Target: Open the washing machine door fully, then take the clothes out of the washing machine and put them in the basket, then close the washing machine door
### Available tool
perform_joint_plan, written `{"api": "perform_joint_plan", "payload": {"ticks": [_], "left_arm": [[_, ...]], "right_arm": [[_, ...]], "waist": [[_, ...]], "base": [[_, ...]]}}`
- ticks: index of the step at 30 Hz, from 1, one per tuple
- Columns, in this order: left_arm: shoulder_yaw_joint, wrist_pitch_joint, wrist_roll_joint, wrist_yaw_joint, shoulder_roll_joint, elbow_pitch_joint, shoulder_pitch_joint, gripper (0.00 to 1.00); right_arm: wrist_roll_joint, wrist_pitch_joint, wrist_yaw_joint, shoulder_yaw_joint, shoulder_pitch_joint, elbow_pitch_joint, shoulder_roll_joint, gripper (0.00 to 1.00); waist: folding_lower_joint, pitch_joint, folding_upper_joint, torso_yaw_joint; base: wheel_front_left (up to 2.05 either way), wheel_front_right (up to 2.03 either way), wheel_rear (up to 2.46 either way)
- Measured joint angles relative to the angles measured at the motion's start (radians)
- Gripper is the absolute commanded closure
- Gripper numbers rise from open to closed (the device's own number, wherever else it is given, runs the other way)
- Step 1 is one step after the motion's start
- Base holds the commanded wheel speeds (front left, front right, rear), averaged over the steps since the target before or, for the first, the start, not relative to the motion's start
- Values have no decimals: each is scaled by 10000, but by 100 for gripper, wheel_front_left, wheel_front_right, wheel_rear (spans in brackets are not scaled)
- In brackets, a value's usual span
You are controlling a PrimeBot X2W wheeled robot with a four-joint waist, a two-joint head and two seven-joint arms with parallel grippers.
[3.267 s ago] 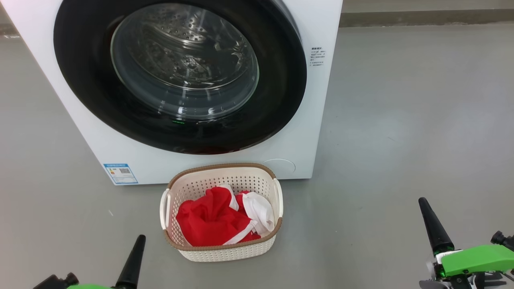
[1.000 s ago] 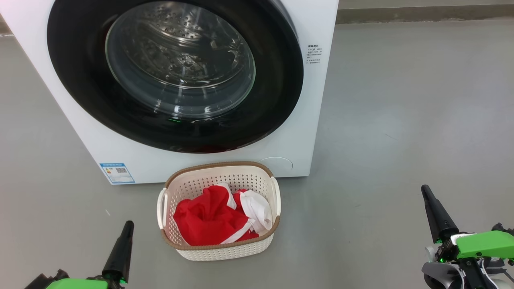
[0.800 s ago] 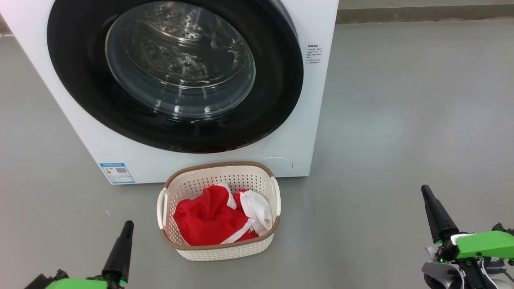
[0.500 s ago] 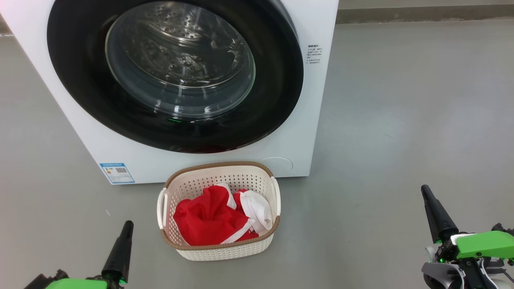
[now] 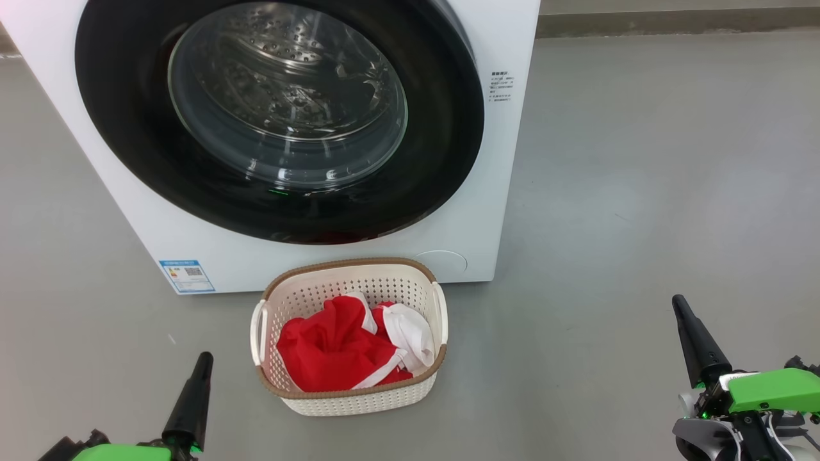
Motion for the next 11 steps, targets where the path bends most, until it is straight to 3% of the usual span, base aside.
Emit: {"api": "perform_joint_plan", "payload": {"ticks": [11], "left_arm": [[12, 12, 0, 0, -12, 0, 0, 100]], "right_arm": [[-2, 31, 0, -31, 0, 2, 17, 100]], "waist": [[0, 0, 0, 0]], "base": [[0, 0, 0]]}}
